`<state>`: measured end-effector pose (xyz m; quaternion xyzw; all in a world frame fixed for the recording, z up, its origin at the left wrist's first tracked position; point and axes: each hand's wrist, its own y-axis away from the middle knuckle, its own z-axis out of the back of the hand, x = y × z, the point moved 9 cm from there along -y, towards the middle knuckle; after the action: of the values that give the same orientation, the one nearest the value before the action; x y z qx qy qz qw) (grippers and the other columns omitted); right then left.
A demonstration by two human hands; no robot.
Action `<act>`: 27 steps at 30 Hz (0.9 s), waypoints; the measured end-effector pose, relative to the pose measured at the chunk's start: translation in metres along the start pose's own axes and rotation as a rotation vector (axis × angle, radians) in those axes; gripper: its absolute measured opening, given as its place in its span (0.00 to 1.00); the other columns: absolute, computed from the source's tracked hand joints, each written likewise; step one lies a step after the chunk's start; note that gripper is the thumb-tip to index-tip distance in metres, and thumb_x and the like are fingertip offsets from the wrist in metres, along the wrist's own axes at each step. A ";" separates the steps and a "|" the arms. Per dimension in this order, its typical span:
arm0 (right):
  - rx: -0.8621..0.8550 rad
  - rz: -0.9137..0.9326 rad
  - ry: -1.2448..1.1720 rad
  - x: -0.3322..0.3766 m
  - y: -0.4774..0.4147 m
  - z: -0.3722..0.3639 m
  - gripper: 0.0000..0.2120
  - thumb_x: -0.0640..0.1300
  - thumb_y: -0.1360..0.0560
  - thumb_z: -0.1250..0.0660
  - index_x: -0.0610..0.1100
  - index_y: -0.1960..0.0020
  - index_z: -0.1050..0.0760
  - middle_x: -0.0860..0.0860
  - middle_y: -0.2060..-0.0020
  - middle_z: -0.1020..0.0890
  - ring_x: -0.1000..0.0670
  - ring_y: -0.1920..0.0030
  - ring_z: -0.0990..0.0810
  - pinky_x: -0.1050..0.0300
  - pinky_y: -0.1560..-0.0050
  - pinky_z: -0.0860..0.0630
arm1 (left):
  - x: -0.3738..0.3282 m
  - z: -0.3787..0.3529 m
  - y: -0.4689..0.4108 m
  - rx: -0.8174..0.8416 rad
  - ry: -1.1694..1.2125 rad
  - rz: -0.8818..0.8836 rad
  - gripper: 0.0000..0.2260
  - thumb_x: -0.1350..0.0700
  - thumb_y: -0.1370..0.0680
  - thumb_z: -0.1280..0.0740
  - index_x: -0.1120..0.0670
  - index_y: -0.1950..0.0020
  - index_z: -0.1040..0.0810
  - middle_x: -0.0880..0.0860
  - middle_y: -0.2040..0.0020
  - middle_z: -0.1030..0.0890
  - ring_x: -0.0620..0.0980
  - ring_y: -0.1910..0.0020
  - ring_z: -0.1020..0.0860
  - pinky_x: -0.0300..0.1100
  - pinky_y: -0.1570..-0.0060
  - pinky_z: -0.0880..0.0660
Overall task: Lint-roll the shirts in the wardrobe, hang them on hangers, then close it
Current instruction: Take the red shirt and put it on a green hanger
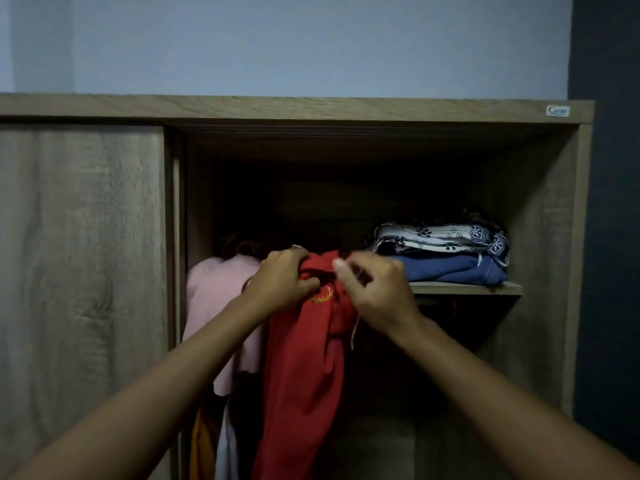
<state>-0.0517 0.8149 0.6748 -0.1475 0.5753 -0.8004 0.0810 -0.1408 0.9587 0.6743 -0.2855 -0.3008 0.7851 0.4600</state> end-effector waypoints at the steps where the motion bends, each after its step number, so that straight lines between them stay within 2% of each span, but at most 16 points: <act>1: -0.041 -0.069 0.047 -0.010 -0.013 0.007 0.14 0.55 0.23 0.36 0.46 0.60 0.23 0.54 0.68 0.20 0.53 0.66 0.21 0.55 0.64 0.26 | -0.003 0.001 0.007 -0.022 0.015 -0.035 0.17 0.46 0.33 0.33 0.54 0.49 0.20 0.55 0.52 0.17 0.59 0.52 0.20 0.48 0.55 0.25; 3: 0.012 -0.251 0.160 -0.036 -0.037 0.002 0.10 0.54 0.24 0.34 0.48 0.52 0.22 0.54 0.63 0.19 0.50 0.59 0.19 0.54 0.57 0.23 | -0.007 0.003 0.021 -0.060 0.011 -0.069 0.20 0.49 0.33 0.33 0.57 0.46 0.20 0.57 0.50 0.18 0.59 0.51 0.20 0.48 0.54 0.26; 7: 0.323 -0.476 0.357 -0.070 -0.057 -0.031 0.22 0.58 0.27 0.31 0.46 0.39 0.25 0.47 0.48 0.19 0.43 0.46 0.20 0.48 0.46 0.21 | -0.013 -0.003 0.047 -0.101 -0.027 -0.099 0.22 0.55 0.31 0.28 0.59 0.39 0.22 0.59 0.44 0.20 0.60 0.47 0.21 0.48 0.49 0.28; 8: 0.391 -0.492 0.406 -0.072 -0.059 -0.038 0.22 0.57 0.27 0.30 0.44 0.40 0.24 0.45 0.47 0.20 0.41 0.45 0.20 0.49 0.47 0.21 | -0.014 -0.007 0.054 -0.099 -0.022 -0.104 0.22 0.56 0.31 0.27 0.59 0.39 0.23 0.59 0.44 0.20 0.60 0.46 0.21 0.48 0.48 0.28; 11: 0.560 -0.505 0.482 -0.074 -0.058 -0.058 0.14 0.53 0.26 0.29 0.43 0.55 0.25 0.43 0.49 0.19 0.41 0.52 0.19 0.52 0.52 0.22 | -0.010 -0.015 0.071 -0.079 -0.010 -0.075 0.22 0.57 0.30 0.28 0.60 0.37 0.25 0.59 0.43 0.21 0.60 0.45 0.22 0.50 0.46 0.27; 13: 0.604 -0.514 0.507 -0.077 -0.057 -0.067 0.10 0.48 0.25 0.29 0.43 0.58 0.27 0.43 0.48 0.19 0.42 0.51 0.18 0.49 0.50 0.20 | -0.008 -0.019 0.077 -0.058 -0.018 -0.053 0.22 0.58 0.28 0.28 0.59 0.36 0.26 0.58 0.41 0.21 0.59 0.44 0.22 0.49 0.45 0.28; 15: 0.569 -0.532 0.501 -0.081 -0.059 -0.070 0.06 0.42 0.25 0.30 0.42 0.52 0.24 0.42 0.45 0.20 0.40 0.47 0.18 0.47 0.48 0.20 | -0.009 -0.020 0.080 -0.010 -0.009 -0.056 0.20 0.55 0.27 0.29 0.58 0.37 0.26 0.56 0.43 0.22 0.57 0.45 0.23 0.47 0.46 0.28; 16: 0.530 -0.541 0.481 -0.084 -0.060 -0.068 0.07 0.40 0.26 0.29 0.41 0.49 0.23 0.41 0.45 0.20 0.39 0.47 0.18 0.47 0.48 0.19 | -0.011 -0.021 0.080 0.020 -0.007 -0.066 0.20 0.50 0.27 0.29 0.56 0.39 0.26 0.54 0.44 0.22 0.56 0.46 0.23 0.47 0.48 0.27; 19: 0.374 -0.449 0.397 -0.081 -0.067 -0.059 0.08 0.44 0.27 0.27 0.42 0.51 0.18 0.43 0.50 0.17 0.43 0.52 0.18 0.50 0.51 0.19 | -0.011 -0.012 0.082 0.073 -0.037 -0.013 0.22 0.32 0.30 0.33 0.49 0.50 0.22 0.46 0.53 0.19 0.47 0.55 0.21 0.47 0.54 0.24; 21: 0.248 -0.346 0.300 -0.065 -0.069 -0.045 0.06 0.47 0.27 0.28 0.45 0.53 0.17 0.46 0.56 0.15 0.46 0.53 0.19 0.52 0.50 0.20 | -0.008 0.007 0.080 -0.018 -0.030 0.071 0.26 0.27 0.31 0.38 0.50 0.60 0.21 0.46 0.63 0.18 0.46 0.61 0.20 0.48 0.59 0.23; 22: 0.183 -0.302 0.244 -0.055 -0.067 -0.037 0.04 0.46 0.27 0.28 0.46 0.55 0.17 0.48 0.59 0.15 0.47 0.55 0.18 0.52 0.51 0.20 | -0.009 0.018 0.079 -0.087 -0.039 0.094 0.25 0.27 0.31 0.39 0.49 0.61 0.22 0.47 0.64 0.19 0.47 0.62 0.20 0.48 0.60 0.22; 24: 0.086 -0.209 0.142 -0.031 -0.058 -0.021 0.03 0.44 0.29 0.29 0.48 0.56 0.18 0.52 0.63 0.16 0.51 0.60 0.18 0.53 0.55 0.20 | -0.015 0.036 0.078 -0.225 -0.026 0.105 0.21 0.31 0.30 0.36 0.48 0.53 0.25 0.47 0.57 0.20 0.50 0.58 0.21 0.48 0.59 0.22; 27: 0.043 -0.091 0.072 -0.001 -0.029 -0.006 0.04 0.41 0.28 0.29 0.46 0.55 0.18 0.52 0.60 0.16 0.53 0.59 0.19 0.56 0.55 0.22 | -0.015 0.041 0.079 -0.316 -0.053 0.147 0.24 0.43 0.28 0.28 0.52 0.39 0.31 0.53 0.45 0.26 0.53 0.49 0.24 0.48 0.57 0.24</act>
<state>-0.0519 0.8295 0.7006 -0.1428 0.5532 -0.8203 0.0268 -0.2081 0.9055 0.6458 -0.3548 -0.4107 0.7668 0.3428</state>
